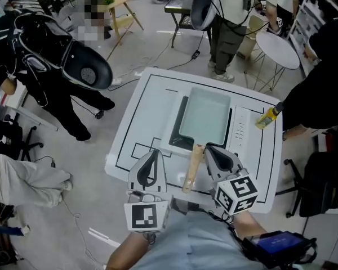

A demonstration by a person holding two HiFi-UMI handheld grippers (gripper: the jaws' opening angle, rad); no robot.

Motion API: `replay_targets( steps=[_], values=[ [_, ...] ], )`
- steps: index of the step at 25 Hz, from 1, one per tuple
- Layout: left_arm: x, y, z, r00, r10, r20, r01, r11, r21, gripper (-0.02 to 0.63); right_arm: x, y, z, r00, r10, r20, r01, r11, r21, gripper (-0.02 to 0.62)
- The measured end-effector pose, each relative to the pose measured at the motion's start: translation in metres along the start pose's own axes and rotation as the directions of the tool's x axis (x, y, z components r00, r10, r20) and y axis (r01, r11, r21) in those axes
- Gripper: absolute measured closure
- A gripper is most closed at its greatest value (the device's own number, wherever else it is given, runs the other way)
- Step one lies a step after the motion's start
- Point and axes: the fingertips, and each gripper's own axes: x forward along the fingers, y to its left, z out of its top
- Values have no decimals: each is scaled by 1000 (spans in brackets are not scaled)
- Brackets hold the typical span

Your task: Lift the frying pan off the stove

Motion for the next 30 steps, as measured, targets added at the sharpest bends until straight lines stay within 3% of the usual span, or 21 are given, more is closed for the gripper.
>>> replay_targets(
  steps=[8, 14, 17, 18, 19, 21, 30],
  values=[
    [26, 2, -14, 997, -53, -63, 52, 999, -5, 588, 7, -10, -13, 1000, -9, -6, 10, 992, 127, 545],
    [37, -12, -38, 991, -55, -126, 57, 998, 11, 588, -1, -18, -42, 998, 68, -6, -63, 948, 311, 545],
    [37, -18, -46, 986, -53, -156, 58, 998, 31, 588, -7, -9, -52, 987, 161, 9, -150, 893, 425, 543],
    [37, -20, -49, 985, -52, -163, 58, 998, 32, 588, -8, -5, -53, 978, 207, 31, -197, 858, 474, 484],
    [38, -21, -52, 984, -49, -174, 55, 998, 32, 588, -8, -2, -53, 968, 246, 56, -239, 820, 520, 386],
    [41, -23, -58, 981, -46, -190, 53, 998, 33, 588, -7, 0, -54, 953, 291, 83, -284, 768, 574, 375],
    [64, -21, -50, 987, -62, -145, 69, 997, 42, 588, 4, -4, -57, 937, 334, 98, -316, 700, 640, 365]
  ],
)
